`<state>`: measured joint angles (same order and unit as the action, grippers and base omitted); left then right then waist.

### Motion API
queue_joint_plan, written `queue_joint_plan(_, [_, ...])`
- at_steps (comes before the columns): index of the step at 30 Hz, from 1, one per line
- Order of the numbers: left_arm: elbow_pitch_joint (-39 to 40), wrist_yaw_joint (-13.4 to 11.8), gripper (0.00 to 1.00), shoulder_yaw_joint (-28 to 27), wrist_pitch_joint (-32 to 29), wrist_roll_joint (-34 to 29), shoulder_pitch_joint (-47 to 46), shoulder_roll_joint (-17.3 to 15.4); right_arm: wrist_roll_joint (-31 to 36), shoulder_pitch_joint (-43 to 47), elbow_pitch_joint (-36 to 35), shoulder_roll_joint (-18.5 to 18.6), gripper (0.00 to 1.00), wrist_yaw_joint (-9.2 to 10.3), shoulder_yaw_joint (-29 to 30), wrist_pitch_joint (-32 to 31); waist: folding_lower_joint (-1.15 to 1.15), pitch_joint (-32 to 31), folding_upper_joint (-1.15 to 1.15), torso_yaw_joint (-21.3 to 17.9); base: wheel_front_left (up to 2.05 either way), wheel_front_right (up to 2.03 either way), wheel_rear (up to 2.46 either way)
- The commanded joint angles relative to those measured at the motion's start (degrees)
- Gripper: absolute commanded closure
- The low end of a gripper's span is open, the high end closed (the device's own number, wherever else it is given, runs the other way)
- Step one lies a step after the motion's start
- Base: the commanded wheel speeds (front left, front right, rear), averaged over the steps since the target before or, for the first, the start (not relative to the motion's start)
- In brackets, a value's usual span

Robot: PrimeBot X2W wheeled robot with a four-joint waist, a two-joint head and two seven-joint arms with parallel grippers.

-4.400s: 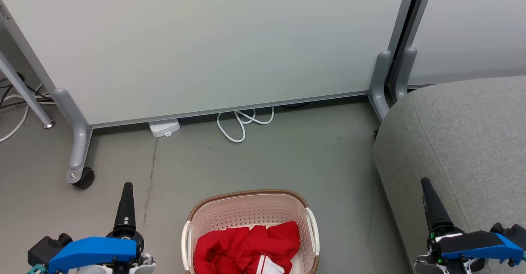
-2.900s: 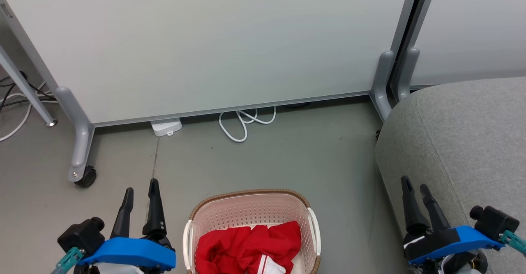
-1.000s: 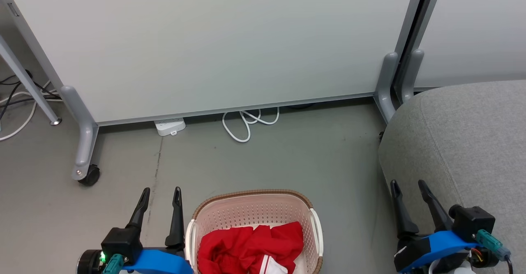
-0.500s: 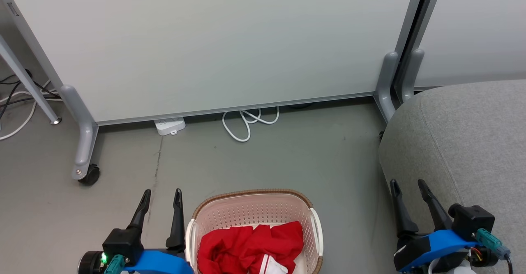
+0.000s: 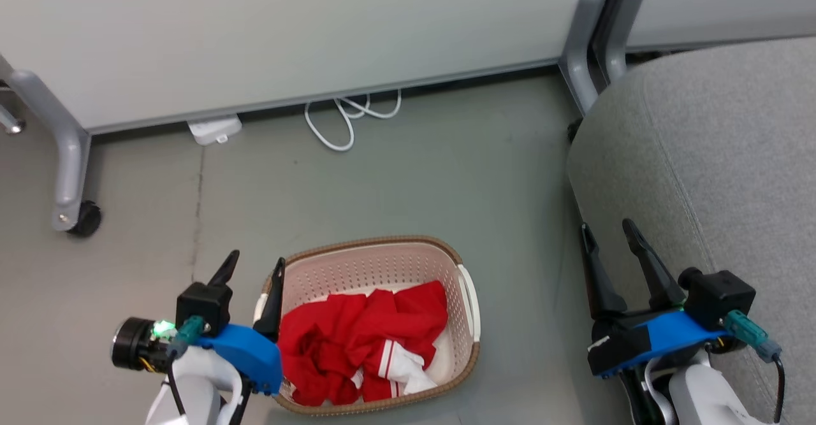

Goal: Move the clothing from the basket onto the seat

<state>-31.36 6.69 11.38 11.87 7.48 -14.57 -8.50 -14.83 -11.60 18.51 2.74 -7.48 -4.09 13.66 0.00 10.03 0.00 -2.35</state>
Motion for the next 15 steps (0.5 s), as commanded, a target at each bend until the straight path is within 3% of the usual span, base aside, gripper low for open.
queue_joint_plan(1, [-0.7, 0.4, 0.0, 0.2, -0.6, 0.0, -2.2, -0.7, -0.4, -1.4, -0.5, 0.3, 0.0, -0.03, -0.3, 0.2, 0.0, 5.9, 0.0, -3.4, 0.0, 0.0, 0.0])
queue_joint_plan(15, [-8.7, 0.8, 0.0, 5.3, -9.5, 1.2, -17.1, -8.6, -3.5, -14.8, -4.1, 0.2, 0.0, -0.03, -10.3, 1.5, 0.0, 26.6, 0.0, -14.3, 0.0, 0.0, 0.0])
